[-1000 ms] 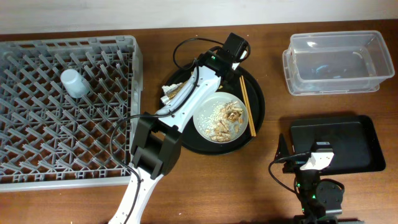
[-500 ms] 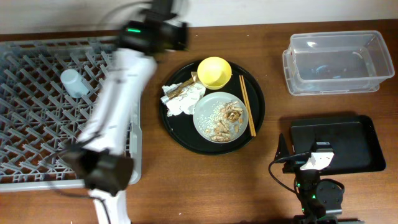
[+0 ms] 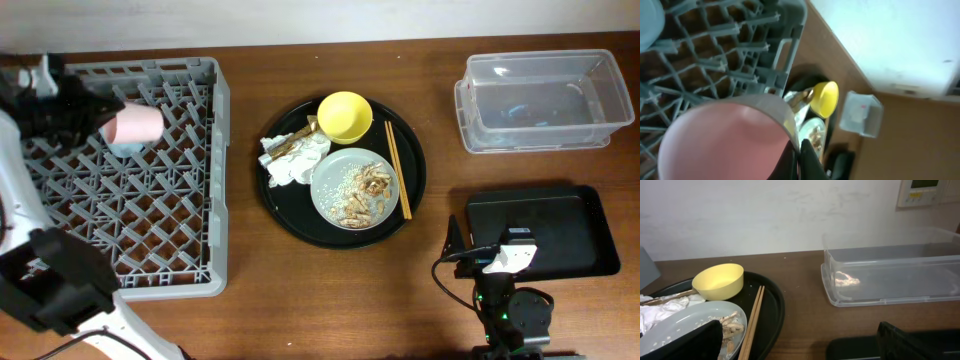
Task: Sort waste into correct bins and load items into the dishwasher rack
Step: 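Carry the pink cup to the rack and set it beside the blue cup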
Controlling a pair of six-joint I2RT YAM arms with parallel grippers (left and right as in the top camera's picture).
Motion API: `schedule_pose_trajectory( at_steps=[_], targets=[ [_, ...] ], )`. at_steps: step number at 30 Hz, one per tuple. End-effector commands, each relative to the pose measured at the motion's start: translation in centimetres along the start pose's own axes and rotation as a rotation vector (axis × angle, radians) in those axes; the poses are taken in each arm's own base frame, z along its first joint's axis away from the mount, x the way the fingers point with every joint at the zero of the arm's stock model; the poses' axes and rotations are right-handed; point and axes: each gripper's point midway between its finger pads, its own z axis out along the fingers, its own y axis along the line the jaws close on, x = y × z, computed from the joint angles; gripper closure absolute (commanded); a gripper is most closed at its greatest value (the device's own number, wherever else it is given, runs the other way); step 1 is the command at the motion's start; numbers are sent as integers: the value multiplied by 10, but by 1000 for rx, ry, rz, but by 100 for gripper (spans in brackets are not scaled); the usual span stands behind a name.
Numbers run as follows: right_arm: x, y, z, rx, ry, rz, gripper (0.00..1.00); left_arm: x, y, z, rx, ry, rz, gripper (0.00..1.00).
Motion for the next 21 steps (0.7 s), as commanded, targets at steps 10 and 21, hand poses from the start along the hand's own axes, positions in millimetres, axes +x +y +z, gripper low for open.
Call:
schedule_pose_trajectory(
  at_steps=[10, 21],
  targets=[
    [3, -1, 0, 6, 8, 3, 2, 11, 99, -8, 282, -61, -189, 100],
    [3, -1, 0, 6, 8, 3, 2, 4, 116, -3, 203, -94, -152, 100]
  ],
)
